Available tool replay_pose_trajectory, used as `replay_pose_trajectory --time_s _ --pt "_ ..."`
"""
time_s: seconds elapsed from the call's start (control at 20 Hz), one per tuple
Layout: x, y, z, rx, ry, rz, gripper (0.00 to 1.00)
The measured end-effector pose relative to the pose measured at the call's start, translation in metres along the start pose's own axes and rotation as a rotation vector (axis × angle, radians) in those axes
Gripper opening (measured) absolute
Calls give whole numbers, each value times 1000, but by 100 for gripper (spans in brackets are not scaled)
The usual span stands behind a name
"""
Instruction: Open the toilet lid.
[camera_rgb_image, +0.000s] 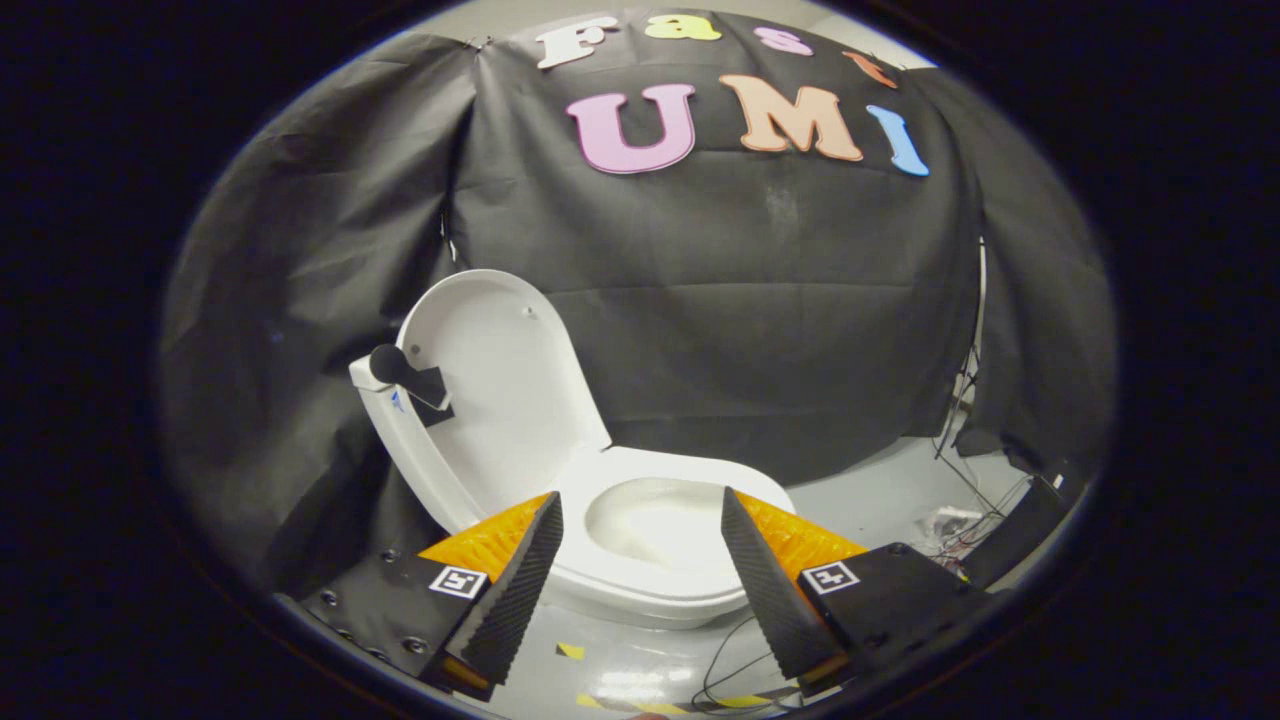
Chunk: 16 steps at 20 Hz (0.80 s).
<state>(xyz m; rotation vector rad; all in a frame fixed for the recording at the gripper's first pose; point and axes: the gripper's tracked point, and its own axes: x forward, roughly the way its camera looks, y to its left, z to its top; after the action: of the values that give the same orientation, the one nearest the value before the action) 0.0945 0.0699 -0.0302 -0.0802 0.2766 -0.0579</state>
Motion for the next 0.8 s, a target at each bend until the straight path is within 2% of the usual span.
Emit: replay_pose_trajectory --time_s 0.2,0.45,0.55,0.65,0.8 --pt "-6 -35 -7 14 -32 -30 98" --pt "-13 -54 -26 102 -40 -64 98" --pt "-18 -47 -23 42 -64 -56 97" --pt "-21 -33 -34 10 -33 -6 97" --pt "-21 -31 -45 -46 23 19 97"
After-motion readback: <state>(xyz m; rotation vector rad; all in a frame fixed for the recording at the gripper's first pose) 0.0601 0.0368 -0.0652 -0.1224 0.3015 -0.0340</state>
